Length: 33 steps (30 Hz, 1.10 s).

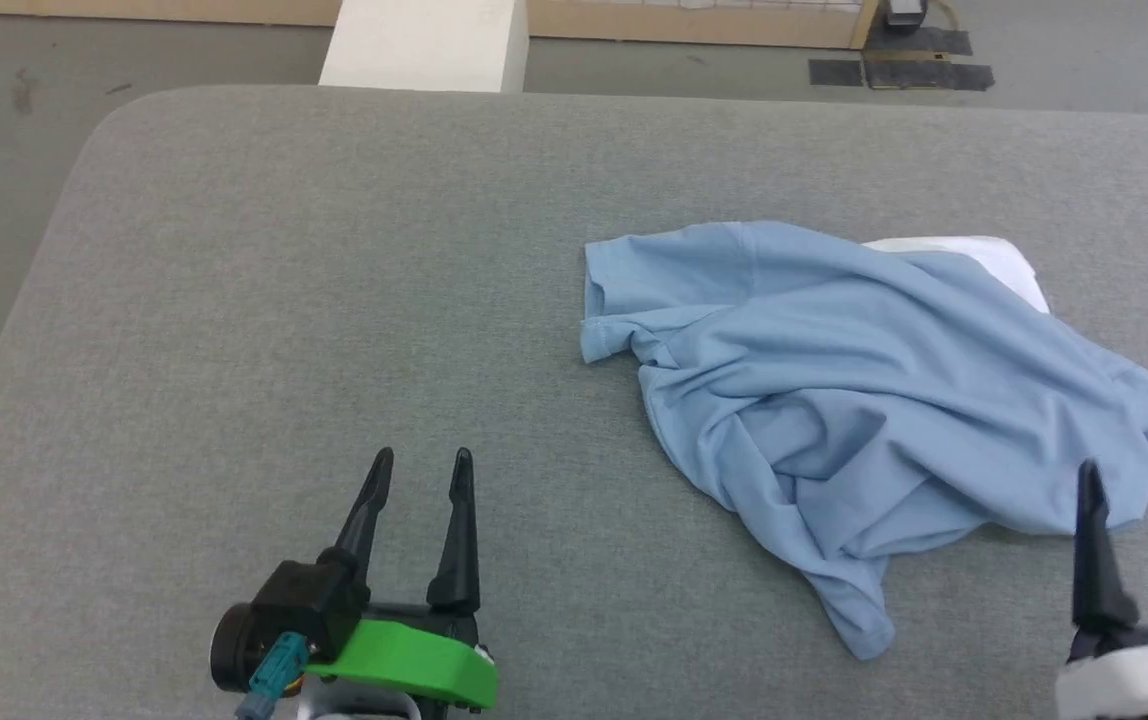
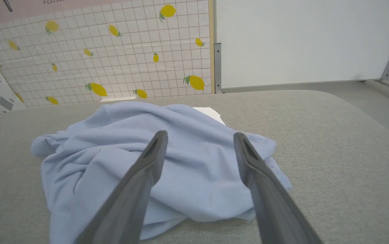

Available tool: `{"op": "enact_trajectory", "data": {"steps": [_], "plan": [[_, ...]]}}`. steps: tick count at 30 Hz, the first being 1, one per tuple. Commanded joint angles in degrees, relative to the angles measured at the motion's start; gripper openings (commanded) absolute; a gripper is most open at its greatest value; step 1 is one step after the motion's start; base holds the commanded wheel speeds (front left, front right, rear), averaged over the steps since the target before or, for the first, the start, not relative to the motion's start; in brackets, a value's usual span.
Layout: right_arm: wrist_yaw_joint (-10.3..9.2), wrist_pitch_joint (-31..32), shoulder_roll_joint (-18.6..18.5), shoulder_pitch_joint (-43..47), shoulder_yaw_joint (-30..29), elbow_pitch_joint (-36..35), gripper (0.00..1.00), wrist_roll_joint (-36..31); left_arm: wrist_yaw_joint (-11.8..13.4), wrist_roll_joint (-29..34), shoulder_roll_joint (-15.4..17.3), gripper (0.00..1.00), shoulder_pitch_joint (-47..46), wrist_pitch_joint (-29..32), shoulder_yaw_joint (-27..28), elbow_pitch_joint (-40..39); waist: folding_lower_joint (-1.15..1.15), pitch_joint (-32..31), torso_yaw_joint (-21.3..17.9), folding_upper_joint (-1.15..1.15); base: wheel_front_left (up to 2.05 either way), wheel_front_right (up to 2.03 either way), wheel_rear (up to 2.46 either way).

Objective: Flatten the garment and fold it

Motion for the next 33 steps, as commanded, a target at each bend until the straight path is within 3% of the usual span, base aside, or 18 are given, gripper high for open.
{"op": "enact_trajectory", "data": {"steps": [1, 8, 14, 19, 25, 29, 33], "plan": [[-0.08, -1.3, 0.1, 0.6, 0.7, 1.2, 1.0, 0.6, -0.5, 0.8, -0.1, 1.0, 0.6, -0.2, 0.3, -0.1, 0.0, -0.5, -0.8, 0.0, 0.0, 0.0, 0.0], [-0.08, -3.1, 0.1, -0.2, 2.1, 3.6, 1.0, 1.7, -3.3, 1.8, 1.0, 1.0, -3.7, 0.8, -0.7, 1.9, 0.0, -0.7, -2.3, 0.0, 0.0, 0.0, 0.0], [-0.08, -2.9, 0.1, -1.4, 2.3, 3.8, 1.0, 2.1, -7.7, 4.5, 4.1, 1.0, -19.3, 11.4, -4.5, 5.8, 0.0, 2.2, -2.7, 0.0, 0.0, 0.0, 0.0], [-0.08, -2.4, 0.1, -3.3, 3.2, 3.5, 1.0, 2.7, -9.8, 1.2, 3.5, 1.0, -34.8, 22.4, -7.1, 13.2, 0.0, 6.4, -3.8, 0.0, 0.0, 0.0, 0.0], [-0.08, -2.1, 0.1, -6.4, 4.7, 3.5, 1.0, 3.4, -10.3, -7.8, 3.5, 1.0, -48.0, 35.9, -7.7, 22.7, 0.0, 11.2, -7.0, 0.0, 0.0, 0.0, 0.0], [-0.08, -2.6, 0.1, -7.9, 5.3, 4.0, 1.0, 4.6, -10.3, -11.2, 5.5, 1.0, -53.0, 44.7, -7.1, 27.3, 0.0, 14.1, -9.7, 0.0, 0.0, 0.0, 0.0], [-0.08, -3.3, 0.1, -8.9, 5.8, 5.2, 1.0, 5.8, -8.0, -12.9, 6.5, 1.0, -54.8, 50.6, -5.5, 30.4, 0.0, 16.2, -11.9, 0.0, 0.0, 0.0, 0.0]]}}
